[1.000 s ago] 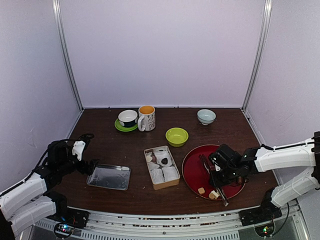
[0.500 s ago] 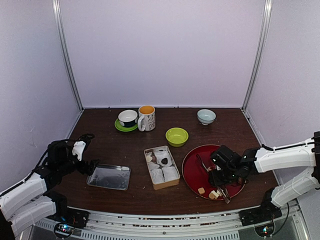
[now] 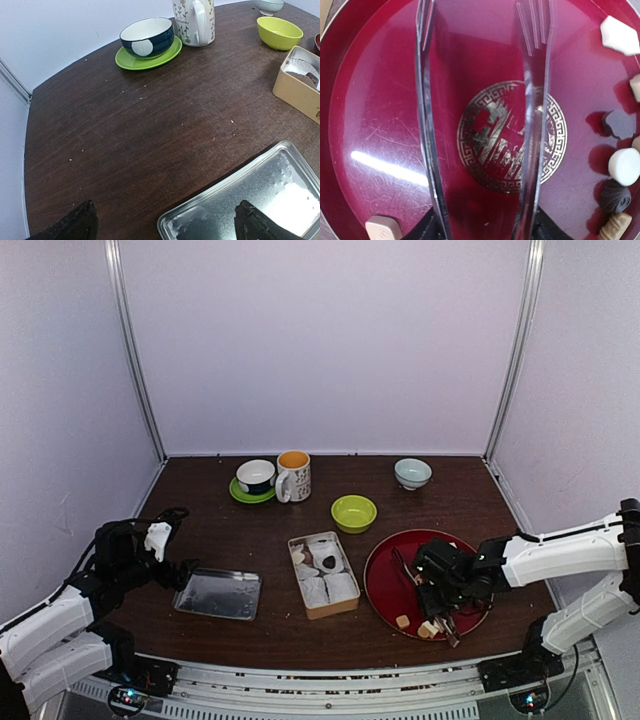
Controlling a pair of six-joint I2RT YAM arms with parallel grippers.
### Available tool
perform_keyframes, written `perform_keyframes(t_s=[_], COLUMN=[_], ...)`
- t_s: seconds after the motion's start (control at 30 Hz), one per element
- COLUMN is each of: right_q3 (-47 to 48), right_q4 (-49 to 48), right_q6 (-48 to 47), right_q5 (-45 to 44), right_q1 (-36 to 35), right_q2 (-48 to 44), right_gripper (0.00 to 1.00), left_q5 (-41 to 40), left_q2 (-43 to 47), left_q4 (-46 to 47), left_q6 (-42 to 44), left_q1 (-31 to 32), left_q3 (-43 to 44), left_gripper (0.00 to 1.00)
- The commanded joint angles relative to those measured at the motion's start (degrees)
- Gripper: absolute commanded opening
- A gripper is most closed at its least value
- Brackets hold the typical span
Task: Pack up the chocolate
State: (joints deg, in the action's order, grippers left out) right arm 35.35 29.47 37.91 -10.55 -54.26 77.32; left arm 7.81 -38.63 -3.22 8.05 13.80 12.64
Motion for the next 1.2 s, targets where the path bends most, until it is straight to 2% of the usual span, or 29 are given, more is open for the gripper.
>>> perform_keyframes(t_s=[0.0, 0.17, 0.4, 0.7, 0.87, 1.17], right_q3=[2.0, 2.4, 4.3, 6.6, 7.4, 5.5], right_q4=[1.4, 2.1, 7.1, 13.7, 17.1, 17.4], right_q6=[0.7, 0.9, 1.6, -0.1, -1.4, -4.2], right_q5=[-3.0, -3.4, -3.5, -2.3, -2.3, 6.9], right_q1=[-0.5, -0.5, 0.2, 4.1, 7.9, 18.2], right_q2=[0.9, -1.1, -8.2, -14.4, -17.0, -20.9], right_gripper=[0.46, 0.39, 0.38, 0.23, 0.24, 0.3], left_q5=[1.1, 1.3, 1.3, 1.3, 1.3, 1.3], left_q2=[0.1, 0.5, 0.5, 0.5, 0.5, 0.7], left_q4=[1.3, 1.2, 1.2, 1.2, 1.2, 1.2], left_q6=[0.8, 0.9, 0.9, 0.9, 0.9, 0.9], left_q1=[-0.3, -0.3, -0.3, -0.3, -0.3, -0.3], left_q3=[0.7, 0.7, 0.7, 0.7, 0.7, 0.6], left_gripper=[0.98, 0.98, 0.98, 0.98, 0.98, 0.98])
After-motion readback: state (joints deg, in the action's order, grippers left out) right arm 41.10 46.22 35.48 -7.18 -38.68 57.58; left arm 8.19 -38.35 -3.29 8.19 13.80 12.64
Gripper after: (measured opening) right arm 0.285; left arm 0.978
